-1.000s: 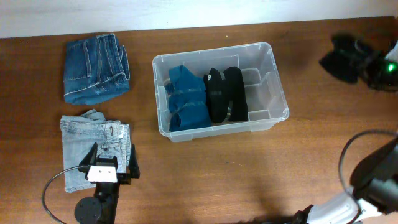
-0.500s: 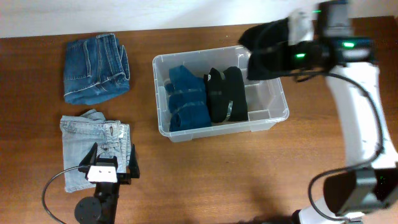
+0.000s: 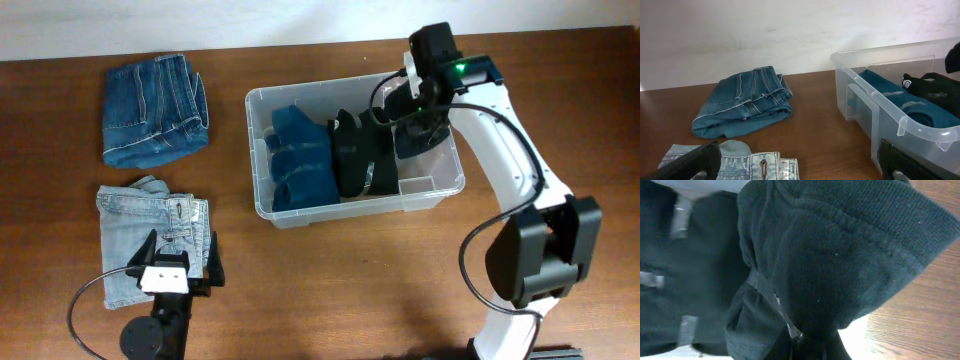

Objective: Pack container
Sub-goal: 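Carry the black garment with the right gripper into the bin and lower it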

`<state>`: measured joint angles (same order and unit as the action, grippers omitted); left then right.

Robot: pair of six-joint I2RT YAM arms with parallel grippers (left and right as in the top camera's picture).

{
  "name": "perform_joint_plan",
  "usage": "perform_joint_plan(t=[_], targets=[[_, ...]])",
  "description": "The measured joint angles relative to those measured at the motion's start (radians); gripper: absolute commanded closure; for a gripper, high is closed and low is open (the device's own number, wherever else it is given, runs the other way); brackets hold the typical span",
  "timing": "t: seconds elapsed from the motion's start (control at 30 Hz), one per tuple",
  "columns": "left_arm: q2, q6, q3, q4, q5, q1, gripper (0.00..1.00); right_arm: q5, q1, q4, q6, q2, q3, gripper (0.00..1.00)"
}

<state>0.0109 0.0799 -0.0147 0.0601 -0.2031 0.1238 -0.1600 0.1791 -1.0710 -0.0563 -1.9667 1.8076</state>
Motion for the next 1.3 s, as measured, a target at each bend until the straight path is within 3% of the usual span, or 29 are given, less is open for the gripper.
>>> perform_joint_plan(t=[0.67,1.07,1.2,1.23,1.27,1.3], targets=[[0.000,0.000,0.000,0.000,0.000,0.000,0.01,-0.235,0.093,0.004,0.072,-0.002,-0.009,0.95],[0.000,0.000,0.000,0.000,0.000,0.000,0.01,0.071,0.130,0.001,0.081,-0.002,-0.009,0.94],[0.000,0.000,0.000,0.000,0.000,0.000,0.01,0.110,0.125,0.000,0.103,-0.002,-0.011,0.88],[0.000,0.000,0.000,0.000,0.000,0.000,0.01,0.117,0.123,0.000,0.111,-0.002,-0.011,0.83],[0.000,0.000,0.000,0.000,0.000,0.000,0.01,0.122,0.119,0.001,0.119,-0.002,-0.014,0.68],[0.000,0.000,0.000,0.000,0.000,0.000,0.00,0.126,0.115,0.000,0.125,-0.002,-0.018,0.66]])
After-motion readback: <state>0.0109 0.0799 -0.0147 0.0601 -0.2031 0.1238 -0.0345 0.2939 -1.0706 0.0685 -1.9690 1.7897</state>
